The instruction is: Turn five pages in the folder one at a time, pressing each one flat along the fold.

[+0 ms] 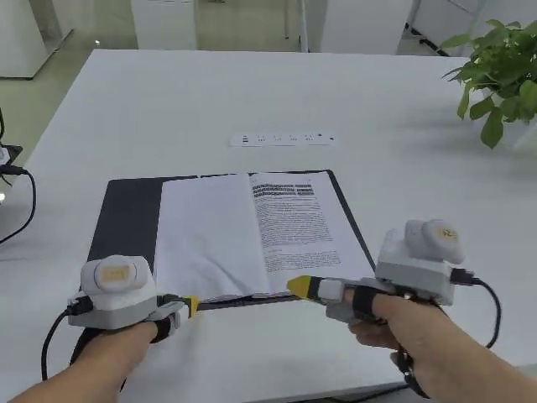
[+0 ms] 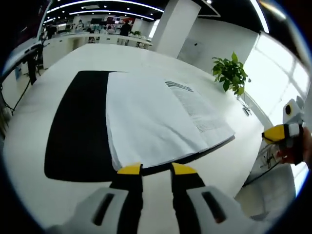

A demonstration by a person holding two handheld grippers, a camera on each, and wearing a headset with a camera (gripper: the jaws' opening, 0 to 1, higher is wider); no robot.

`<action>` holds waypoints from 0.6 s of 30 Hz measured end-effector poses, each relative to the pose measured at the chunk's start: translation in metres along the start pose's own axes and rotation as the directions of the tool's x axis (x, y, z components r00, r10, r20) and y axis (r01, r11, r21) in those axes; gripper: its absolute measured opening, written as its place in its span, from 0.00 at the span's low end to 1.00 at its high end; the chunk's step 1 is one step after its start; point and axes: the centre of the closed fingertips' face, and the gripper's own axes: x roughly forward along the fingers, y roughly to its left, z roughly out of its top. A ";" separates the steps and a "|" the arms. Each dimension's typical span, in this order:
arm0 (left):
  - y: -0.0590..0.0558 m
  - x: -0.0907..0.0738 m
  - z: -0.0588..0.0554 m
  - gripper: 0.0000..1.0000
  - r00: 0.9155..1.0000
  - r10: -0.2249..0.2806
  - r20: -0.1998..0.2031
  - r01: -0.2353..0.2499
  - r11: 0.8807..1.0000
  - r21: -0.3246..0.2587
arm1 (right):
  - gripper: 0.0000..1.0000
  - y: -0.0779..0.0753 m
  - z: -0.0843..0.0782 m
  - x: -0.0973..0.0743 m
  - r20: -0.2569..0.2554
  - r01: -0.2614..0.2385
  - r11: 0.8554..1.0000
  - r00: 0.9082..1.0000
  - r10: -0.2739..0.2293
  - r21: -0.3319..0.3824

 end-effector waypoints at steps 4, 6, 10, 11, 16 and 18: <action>0.000 -0.031 0.012 0.32 0.997 0.048 0.057 -0.046 0.998 -0.031 | 0.00 -0.017 0.023 -0.027 0.132 0.153 0.986 0.981 -0.145 -0.060; -0.005 -0.047 0.023 0.45 0.994 0.050 0.098 -0.044 0.997 -0.062 | 0.00 -0.023 0.029 -0.040 0.164 0.217 0.971 0.966 -0.199 -0.099; -0.017 -0.079 0.050 0.55 0.978 0.070 0.195 -0.073 0.997 0.008 | 0.16 -0.027 0.043 -0.054 0.261 0.264 0.954 0.940 -0.221 -0.140; -0.018 -0.084 0.054 0.57 0.974 0.078 0.211 -0.086 0.996 0.028 | 0.20 -0.028 0.045 -0.056 0.271 0.272 0.951 0.936 -0.226 -0.146; -0.030 -0.114 0.072 0.71 0.950 0.132 0.284 -0.182 0.971 0.156 | 0.49 -0.040 0.062 -0.071 0.356 0.379 0.877 0.896 -0.267 -0.294; -0.030 -0.119 0.075 0.80 0.943 0.147 0.299 -0.209 0.960 0.188 | 0.65 -0.045 0.066 -0.076 0.369 0.402 0.851 0.888 -0.273 -0.338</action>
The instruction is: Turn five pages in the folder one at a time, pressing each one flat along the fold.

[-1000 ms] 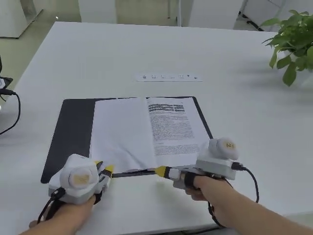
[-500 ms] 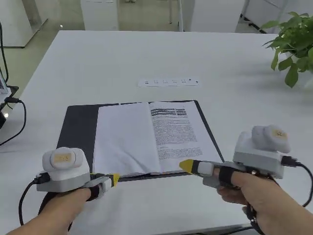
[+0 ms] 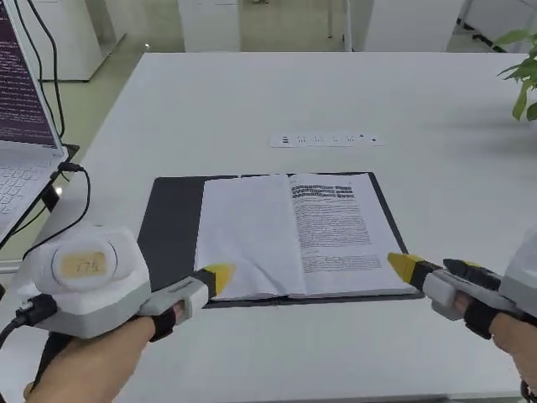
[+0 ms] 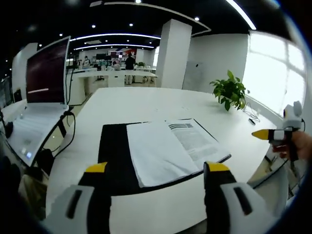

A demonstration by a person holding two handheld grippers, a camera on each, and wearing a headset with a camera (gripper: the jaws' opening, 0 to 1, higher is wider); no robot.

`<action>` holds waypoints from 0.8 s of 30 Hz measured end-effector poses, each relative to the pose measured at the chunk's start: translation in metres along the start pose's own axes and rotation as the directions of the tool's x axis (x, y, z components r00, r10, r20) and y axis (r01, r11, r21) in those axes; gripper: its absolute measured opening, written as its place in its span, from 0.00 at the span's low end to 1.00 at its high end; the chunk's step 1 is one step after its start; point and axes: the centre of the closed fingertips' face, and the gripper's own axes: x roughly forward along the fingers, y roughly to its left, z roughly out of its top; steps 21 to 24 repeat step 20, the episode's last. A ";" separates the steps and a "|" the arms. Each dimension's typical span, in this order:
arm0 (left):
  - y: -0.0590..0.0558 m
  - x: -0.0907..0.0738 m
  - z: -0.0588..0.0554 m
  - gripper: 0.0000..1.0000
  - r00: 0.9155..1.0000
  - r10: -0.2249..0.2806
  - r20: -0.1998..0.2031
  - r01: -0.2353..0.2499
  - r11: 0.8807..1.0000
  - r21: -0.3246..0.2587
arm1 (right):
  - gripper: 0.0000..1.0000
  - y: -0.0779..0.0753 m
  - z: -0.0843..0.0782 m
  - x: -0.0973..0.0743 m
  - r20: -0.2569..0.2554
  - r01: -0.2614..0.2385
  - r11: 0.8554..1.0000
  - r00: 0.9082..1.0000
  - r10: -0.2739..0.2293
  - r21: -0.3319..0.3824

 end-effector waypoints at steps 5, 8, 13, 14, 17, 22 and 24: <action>0.001 -0.010 0.000 0.99 1.000 0.026 -0.001 -0.026 0.999 0.025 | 0.95 -0.014 0.003 -0.006 0.019 0.025 0.997 1.000 -0.023 -0.069; 0.001 -0.017 -0.007 0.99 0.999 0.031 -0.023 -0.030 0.999 0.014 | 1.00 -0.025 0.002 -0.008 0.014 0.021 0.995 1.000 -0.019 -0.093; 0.000 -0.027 -0.012 0.99 0.998 0.043 -0.037 -0.042 0.999 0.029 | 1.00 -0.029 0.003 -0.011 0.019 -0.009 0.996 1.000 0.010 -0.086; -0.001 -0.027 -0.012 0.99 0.998 0.043 -0.038 -0.042 0.999 0.028 | 1.00 -0.029 0.004 -0.011 0.020 -0.007 0.996 1.000 0.009 -0.090; -0.003 -0.033 -0.005 0.99 0.999 0.048 -0.020 -0.048 0.999 0.024 | 1.00 -0.032 0.006 -0.010 0.019 -0.014 0.996 1.000 0.015 -0.089; -0.005 -0.035 -0.001 0.99 0.999 0.050 -0.011 -0.050 0.999 0.017 | 1.00 -0.033 0.007 -0.009 0.018 -0.023 0.995 1.000 0.025 -0.094; -0.005 -0.035 -0.001 0.99 0.999 0.050 -0.011 -0.050 0.999 0.017 | 1.00 -0.033 0.007 -0.009 0.018 -0.023 0.995 1.000 0.025 -0.094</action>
